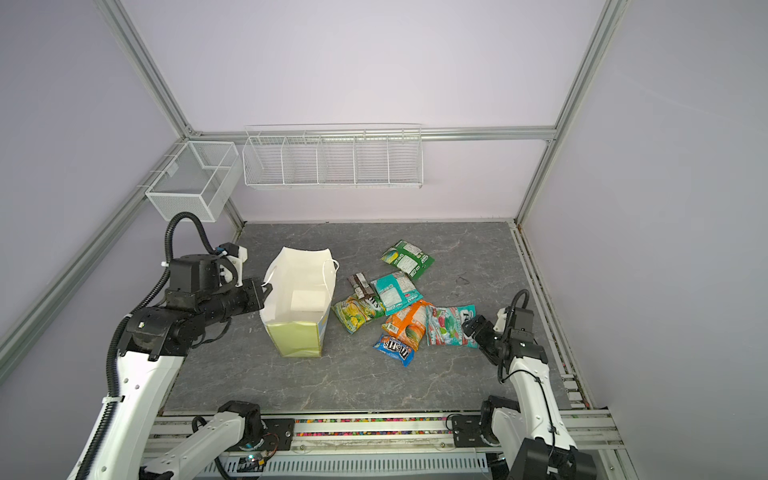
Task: Place the snacks into the paper bag
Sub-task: 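Lower the right gripper onto the teal Fox's Mint Blossom bag and close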
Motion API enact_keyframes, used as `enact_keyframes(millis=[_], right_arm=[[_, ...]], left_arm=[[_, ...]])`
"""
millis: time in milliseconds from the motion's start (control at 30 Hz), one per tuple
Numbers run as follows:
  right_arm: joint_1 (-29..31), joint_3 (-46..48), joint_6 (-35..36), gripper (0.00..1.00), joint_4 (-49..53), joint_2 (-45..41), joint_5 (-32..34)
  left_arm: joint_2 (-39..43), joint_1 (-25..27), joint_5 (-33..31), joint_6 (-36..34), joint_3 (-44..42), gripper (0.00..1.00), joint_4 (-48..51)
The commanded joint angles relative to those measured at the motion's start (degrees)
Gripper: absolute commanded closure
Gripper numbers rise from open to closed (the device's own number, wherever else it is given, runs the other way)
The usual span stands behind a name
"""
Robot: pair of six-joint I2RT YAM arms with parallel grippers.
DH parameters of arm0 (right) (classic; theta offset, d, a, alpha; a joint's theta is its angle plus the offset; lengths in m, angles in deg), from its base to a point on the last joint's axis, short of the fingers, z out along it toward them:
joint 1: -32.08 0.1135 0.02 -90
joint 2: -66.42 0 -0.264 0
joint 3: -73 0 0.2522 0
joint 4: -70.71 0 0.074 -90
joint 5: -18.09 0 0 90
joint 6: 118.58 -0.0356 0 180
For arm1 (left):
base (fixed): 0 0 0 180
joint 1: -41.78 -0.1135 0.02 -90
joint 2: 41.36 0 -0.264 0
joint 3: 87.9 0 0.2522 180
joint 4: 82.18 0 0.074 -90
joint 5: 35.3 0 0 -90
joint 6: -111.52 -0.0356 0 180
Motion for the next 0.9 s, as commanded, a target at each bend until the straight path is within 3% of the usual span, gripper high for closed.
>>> enact_keyframes(millis=[0,500,867], right_arm=[[-3.32,1.67,-0.68,0.10,-2.38,1.45,-6.19],[-5.59,5.76,-1.87,0.08,-10.55,9.83,-8.47],[-5.60,7.44,-2.43,0.01,-16.49,16.60,-8.74]], left_arm=[[0.72,0.19,0.62,-0.43,-0.75,1.00,0.39],[0.23,0.19,1.15,-0.04,-1.18,1.00,-0.97],[0.60,0.18,1.18,0.18,-2.28,1.00,-1.60]])
